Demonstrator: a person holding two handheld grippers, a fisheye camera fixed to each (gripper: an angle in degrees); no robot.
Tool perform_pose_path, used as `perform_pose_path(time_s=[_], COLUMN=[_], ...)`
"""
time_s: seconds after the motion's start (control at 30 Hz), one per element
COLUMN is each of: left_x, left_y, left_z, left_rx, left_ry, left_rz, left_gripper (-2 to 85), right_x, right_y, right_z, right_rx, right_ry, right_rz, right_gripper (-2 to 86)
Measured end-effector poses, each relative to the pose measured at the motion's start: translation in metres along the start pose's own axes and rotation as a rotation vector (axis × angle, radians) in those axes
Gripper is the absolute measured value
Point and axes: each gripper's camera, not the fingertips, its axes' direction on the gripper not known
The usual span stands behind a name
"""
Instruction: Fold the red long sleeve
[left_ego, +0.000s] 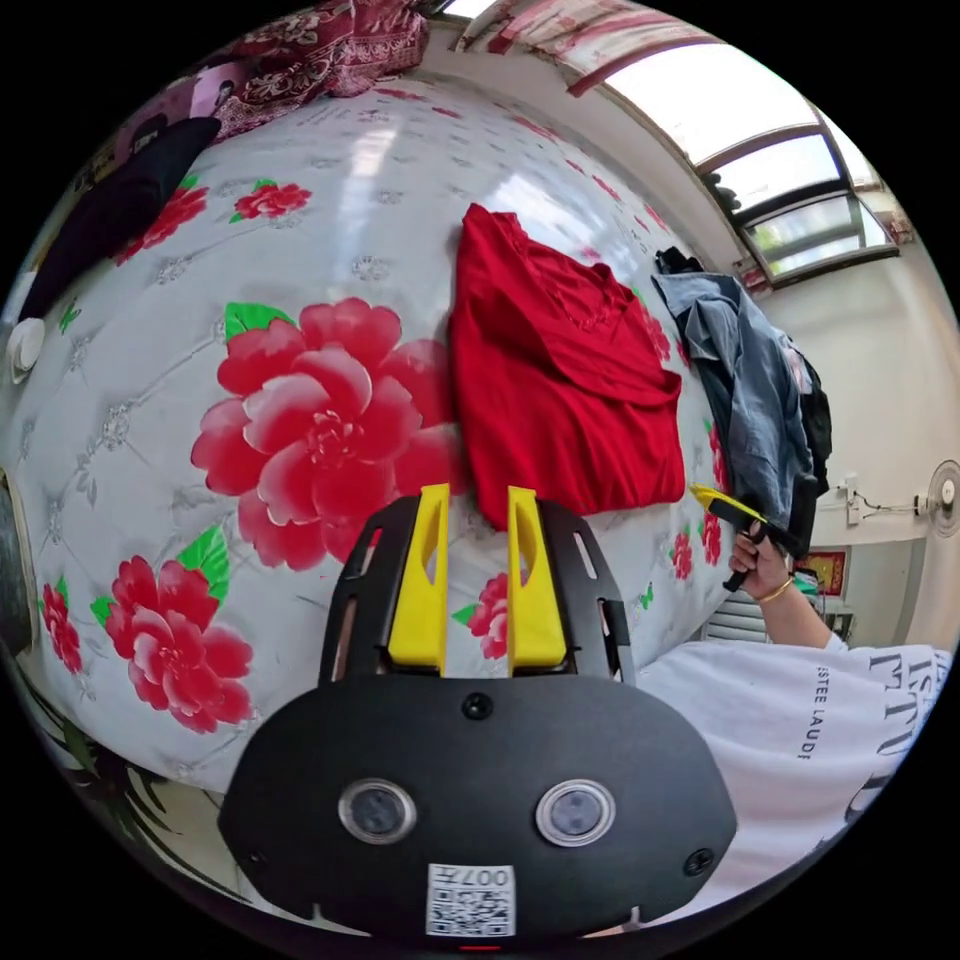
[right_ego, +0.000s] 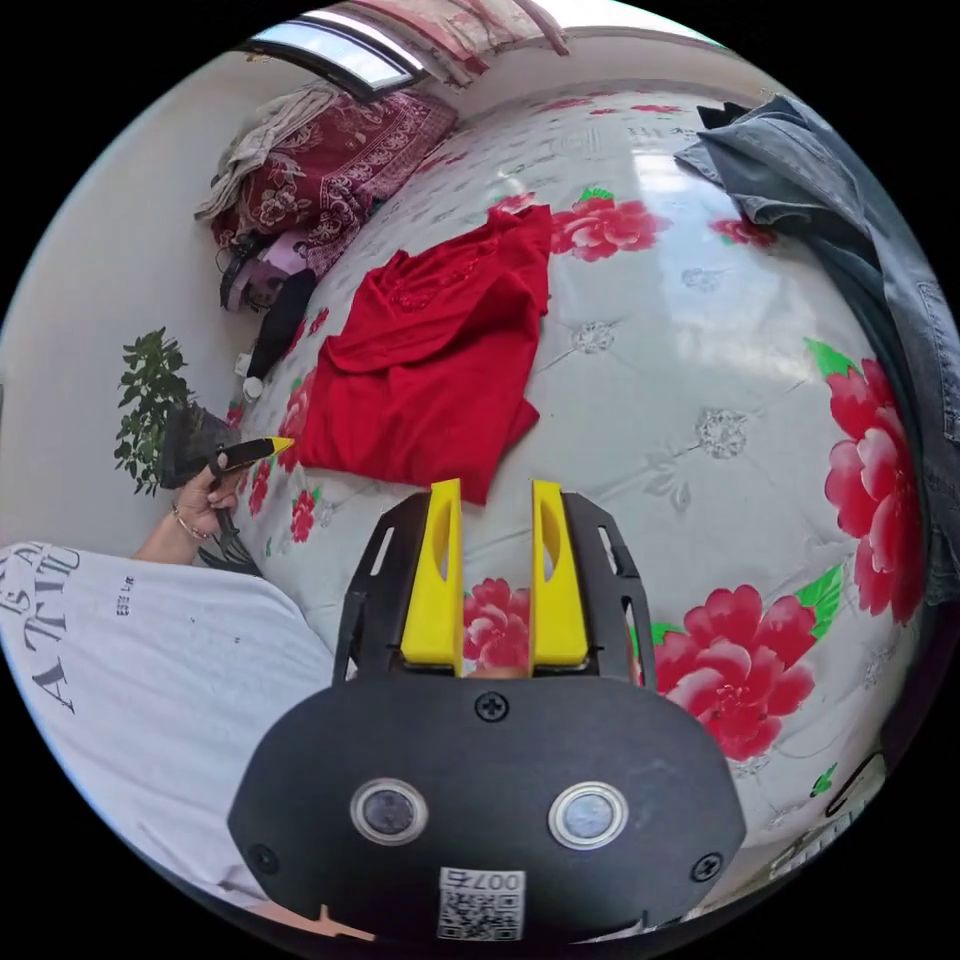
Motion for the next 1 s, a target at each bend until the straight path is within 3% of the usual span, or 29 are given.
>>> perform_pose_path(time_s=[0.1,0.17,0.23,0.4,0.47,0.57,0.67,0.73,0.87,1.0], left_x=[0.008,0.014,0.008,0.003,0.006,-0.007,-0.007,-0.004,-0.004,-0.008], left_y=[0.0,-0.004,-0.008,0.016,0.041,0.06,0.063,0.059,0.051,0.045], left_z=[0.022,0.027,0.027,-0.023,-0.03,-0.012,0.008,0.019,0.026,0.02], left_rx=[-0.056,-0.027,-0.04,0.045,0.041,0.027,-0.015,-0.072,-0.056,-0.071], left_ry=[-0.026,-0.123,-0.072,0.028,0.068,0.123,0.017,0.041,-0.011,0.034], left_rz=[0.019,0.055,0.067,0.157,0.209,0.121,0.112,0.139,0.156,0.177], left_gripper=[7.0,0.3,-0.5,-0.9,-0.8,-0.1,5.0,7.2,3.1,-0.5], right_x=[-0.007,-0.012,-0.013,-0.019,-0.013,0.011,0.025,0.027,0.019,0.014], right_y=[-0.008,-0.022,-0.027,-0.001,0.026,0.046,0.049,0.044,0.029,0.021], right_z=[0.017,0.03,0.026,-0.04,-0.045,-0.027,-0.021,-0.018,0.001,0.002], right_rx=[-0.039,-0.111,-0.119,0.031,0.004,-0.065,-0.053,-0.058,-0.067,-0.103], right_ry=[-0.015,-0.01,-0.01,-0.099,-0.06,-0.04,-0.092,-0.148,-0.03,-0.034], right_rz=[-0.035,-0.07,-0.093,-0.178,-0.176,-0.067,-0.004,0.002,-0.042,-0.082], right_gripper=[5.2,2.7,1.2,0.1,0.3,1.1,4.6,5.6,3.2,0.5])
